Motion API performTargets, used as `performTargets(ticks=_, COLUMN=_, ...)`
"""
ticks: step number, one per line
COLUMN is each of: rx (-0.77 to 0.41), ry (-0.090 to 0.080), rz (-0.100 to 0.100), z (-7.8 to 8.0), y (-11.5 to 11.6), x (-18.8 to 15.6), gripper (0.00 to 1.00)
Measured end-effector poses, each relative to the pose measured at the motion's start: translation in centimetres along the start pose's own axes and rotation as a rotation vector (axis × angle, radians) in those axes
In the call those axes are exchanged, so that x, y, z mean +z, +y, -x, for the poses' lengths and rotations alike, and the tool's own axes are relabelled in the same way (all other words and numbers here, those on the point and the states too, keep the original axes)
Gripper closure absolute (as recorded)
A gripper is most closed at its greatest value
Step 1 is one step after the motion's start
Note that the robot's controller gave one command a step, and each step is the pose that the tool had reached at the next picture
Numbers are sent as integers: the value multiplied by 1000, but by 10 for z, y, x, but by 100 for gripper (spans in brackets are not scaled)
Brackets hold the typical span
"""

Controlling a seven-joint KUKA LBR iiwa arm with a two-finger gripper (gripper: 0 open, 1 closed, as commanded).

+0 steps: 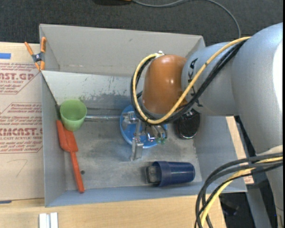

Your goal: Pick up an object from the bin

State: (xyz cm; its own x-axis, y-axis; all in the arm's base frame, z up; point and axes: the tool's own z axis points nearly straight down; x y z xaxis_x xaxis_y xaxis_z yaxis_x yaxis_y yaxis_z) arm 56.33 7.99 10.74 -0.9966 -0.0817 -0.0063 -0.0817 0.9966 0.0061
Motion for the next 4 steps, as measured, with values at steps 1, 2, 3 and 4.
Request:
performTargets(ticks=1, rx=37, ry=-5, rz=-3, z=-3, y=-5, x=4, gripper=0)
performTargets(ticks=2, rx=32, ry=-1, rz=-2, z=15, y=-46, x=35, gripper=0)
performTargets(ticks=3, rx=87, ry=-9, rz=2, z=4, y=-53, x=34, gripper=0)
performTargets(ticks=4, rx=-167, ry=-17, rz=1, z=8, y=24, x=35, gripper=100)
